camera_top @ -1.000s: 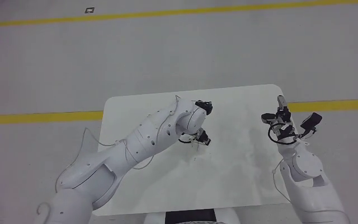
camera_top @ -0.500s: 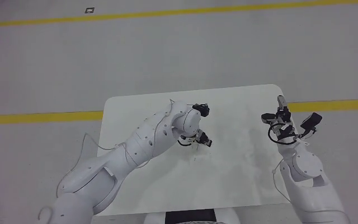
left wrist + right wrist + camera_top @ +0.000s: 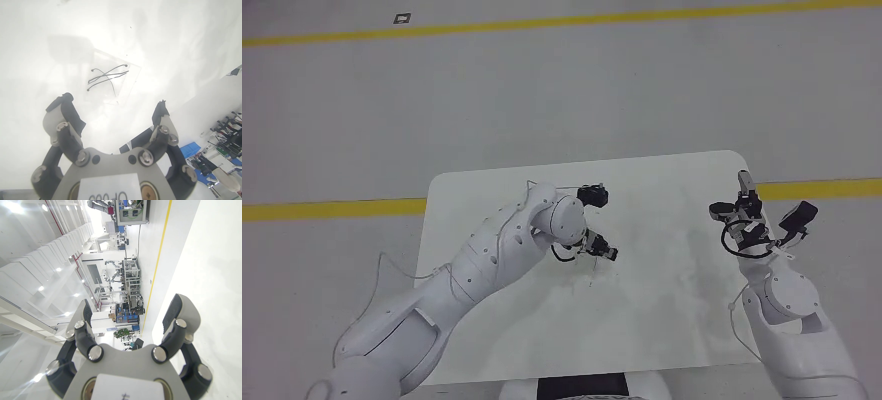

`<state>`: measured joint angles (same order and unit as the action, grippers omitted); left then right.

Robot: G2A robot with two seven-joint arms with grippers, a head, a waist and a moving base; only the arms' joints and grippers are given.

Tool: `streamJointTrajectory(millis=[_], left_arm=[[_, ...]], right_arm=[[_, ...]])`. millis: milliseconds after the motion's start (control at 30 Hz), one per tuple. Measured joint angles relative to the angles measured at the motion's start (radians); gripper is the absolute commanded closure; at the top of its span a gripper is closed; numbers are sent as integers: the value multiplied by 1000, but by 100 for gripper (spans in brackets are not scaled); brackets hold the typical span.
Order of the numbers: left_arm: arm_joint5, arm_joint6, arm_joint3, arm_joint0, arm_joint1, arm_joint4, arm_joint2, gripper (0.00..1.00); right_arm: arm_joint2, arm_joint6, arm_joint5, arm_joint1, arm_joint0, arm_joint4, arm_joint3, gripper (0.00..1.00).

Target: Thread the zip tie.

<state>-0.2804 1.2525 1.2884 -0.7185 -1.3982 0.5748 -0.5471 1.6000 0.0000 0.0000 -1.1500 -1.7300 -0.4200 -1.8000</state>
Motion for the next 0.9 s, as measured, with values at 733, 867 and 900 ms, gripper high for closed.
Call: streamJointTrajectory(millis=[733,867,900], left_arm=[[-60,-2,-137,53,-73,30,58,62],[-60,-12,-152,42,-84,24,46,65],[-60,-14,-154,40,-86,21,45,66]], right_arm=[[0,0,0,0,0,0,0,0],[0,0,0,0,0,0,0,0],[0,0,0,0,0,0,0,0]])
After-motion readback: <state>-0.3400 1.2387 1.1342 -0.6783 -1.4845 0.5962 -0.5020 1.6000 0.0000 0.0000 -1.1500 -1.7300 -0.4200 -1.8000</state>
